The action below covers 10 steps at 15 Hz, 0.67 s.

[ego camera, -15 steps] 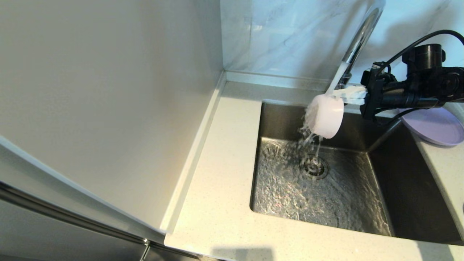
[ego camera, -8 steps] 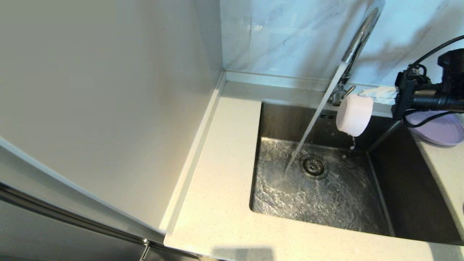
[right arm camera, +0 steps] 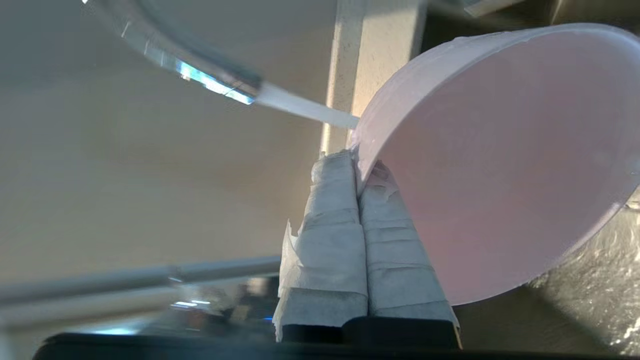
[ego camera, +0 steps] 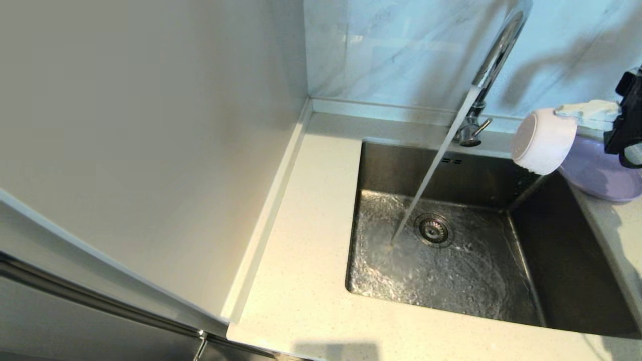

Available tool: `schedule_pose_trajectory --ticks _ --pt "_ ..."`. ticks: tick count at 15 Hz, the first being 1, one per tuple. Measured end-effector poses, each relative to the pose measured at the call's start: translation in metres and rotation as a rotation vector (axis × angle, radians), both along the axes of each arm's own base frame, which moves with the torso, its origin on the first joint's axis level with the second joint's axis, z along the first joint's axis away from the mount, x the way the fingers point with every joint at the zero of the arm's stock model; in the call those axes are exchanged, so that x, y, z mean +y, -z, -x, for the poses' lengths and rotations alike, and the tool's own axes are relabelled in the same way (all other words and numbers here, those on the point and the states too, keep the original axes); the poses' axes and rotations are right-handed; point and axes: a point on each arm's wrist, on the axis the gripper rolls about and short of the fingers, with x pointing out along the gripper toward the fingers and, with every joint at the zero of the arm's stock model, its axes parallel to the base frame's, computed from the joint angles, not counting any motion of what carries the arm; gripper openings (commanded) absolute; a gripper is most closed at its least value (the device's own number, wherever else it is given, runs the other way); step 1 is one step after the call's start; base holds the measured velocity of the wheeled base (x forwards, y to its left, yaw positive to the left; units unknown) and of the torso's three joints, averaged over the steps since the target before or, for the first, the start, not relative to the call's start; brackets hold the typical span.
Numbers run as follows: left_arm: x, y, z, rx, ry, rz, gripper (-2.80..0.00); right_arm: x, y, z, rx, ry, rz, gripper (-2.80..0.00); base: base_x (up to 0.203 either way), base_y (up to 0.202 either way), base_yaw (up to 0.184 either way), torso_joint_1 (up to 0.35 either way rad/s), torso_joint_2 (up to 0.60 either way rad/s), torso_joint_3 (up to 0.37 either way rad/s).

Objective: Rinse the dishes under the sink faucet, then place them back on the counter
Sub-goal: Rinse the bowl, then place the bowl on the table

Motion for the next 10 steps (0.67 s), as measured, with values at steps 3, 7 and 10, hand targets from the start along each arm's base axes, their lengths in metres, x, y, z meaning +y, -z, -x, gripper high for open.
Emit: schedule_pose_trajectory --ticks 3,7,10 --pt "0.000 0.000 0.000 0.000 0.000 0.000 -2.80 0.006 -0.025 0.016 -0.146 0.084 0.133 -2.80 0.000 0.000 0.000 0.000 0.00 0.000" --pt "0.000 0.000 0.000 0.000 0.000 0.000 -2.80 0.024 -0.034 0.024 -0.126 0.357 0.335 -2.80 0.000 0.000 0.000 0.000 0.00 0.000" --pt "0.000 0.000 0.000 0.000 0.000 0.000 -2.80 0.052 -0.014 0.034 0.166 0.518 0.490 -2.80 0.000 0.000 0.000 0.000 0.00 0.000"
